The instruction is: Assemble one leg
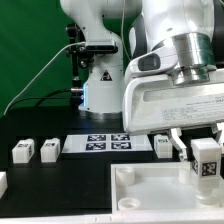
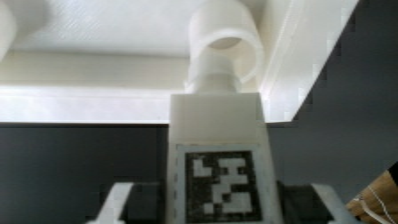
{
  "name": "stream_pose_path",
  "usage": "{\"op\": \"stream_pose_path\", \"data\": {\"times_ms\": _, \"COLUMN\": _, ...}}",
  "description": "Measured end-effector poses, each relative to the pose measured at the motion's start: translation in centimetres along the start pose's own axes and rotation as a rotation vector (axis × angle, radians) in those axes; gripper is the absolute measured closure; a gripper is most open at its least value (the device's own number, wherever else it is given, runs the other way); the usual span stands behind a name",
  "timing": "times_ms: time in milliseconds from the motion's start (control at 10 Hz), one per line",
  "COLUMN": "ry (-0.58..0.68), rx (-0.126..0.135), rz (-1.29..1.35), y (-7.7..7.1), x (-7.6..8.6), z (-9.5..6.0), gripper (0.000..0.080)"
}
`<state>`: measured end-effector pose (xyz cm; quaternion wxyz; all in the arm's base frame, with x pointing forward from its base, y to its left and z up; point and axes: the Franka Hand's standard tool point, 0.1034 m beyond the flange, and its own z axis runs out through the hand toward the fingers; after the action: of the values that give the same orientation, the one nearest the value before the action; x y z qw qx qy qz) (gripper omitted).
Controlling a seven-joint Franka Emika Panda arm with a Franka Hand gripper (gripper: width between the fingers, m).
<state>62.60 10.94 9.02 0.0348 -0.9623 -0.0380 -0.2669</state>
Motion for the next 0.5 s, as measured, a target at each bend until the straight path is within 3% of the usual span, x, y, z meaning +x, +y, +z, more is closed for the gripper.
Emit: {"op": "stream_pose_path", "data": {"times_ms": 500, "ry": 0.034, "rx": 0.01, "rz": -0.015, "y": -1.3, "x": -0.4, "z": 0.0, "gripper": 0.0508}}
